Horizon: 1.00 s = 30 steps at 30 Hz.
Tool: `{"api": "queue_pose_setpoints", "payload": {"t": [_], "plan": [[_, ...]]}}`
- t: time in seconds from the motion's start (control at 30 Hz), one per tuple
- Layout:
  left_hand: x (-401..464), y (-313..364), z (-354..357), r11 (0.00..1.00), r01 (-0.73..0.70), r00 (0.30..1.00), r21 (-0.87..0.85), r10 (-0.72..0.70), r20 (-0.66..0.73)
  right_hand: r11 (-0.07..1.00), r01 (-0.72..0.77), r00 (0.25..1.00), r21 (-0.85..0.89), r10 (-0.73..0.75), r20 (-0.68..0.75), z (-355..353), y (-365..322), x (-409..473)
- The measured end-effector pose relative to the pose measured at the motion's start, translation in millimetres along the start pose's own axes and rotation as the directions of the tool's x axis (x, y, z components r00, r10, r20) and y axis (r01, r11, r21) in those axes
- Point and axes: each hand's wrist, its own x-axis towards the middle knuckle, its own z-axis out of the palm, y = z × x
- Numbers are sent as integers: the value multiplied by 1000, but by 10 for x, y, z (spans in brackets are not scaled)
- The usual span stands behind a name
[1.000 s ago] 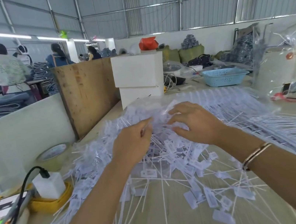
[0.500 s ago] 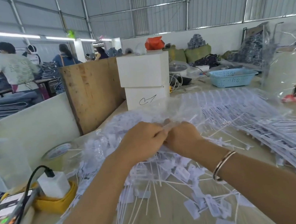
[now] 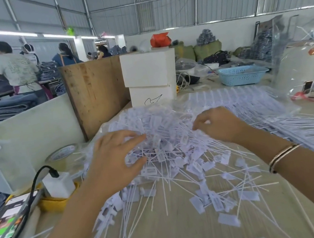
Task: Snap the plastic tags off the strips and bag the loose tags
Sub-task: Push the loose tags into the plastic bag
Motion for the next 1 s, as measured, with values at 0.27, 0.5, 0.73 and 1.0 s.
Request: {"api": "queue_pose_setpoints", "payload": {"t": [0.27, 0.5, 0.73, 1.0], "plan": [[-263, -200, 23, 758, 640, 748, 123, -652, 125, 714, -652, 756, 255, 639, 144, -79, 385, 223], [-25, -214, 315, 756, 651, 697, 71, -632, 339, 512, -680, 725, 525, 574, 380, 259, 386, 314], [78, -161, 370, 652, 692, 715, -309, -561, 417, 890, -456, 834, 20, 420, 358, 71, 424, 266], [99, -24, 482, 638, 709, 698, -300, -572, 431, 942, -222, 724, -251, 332, 604, 197, 553, -88]]}}
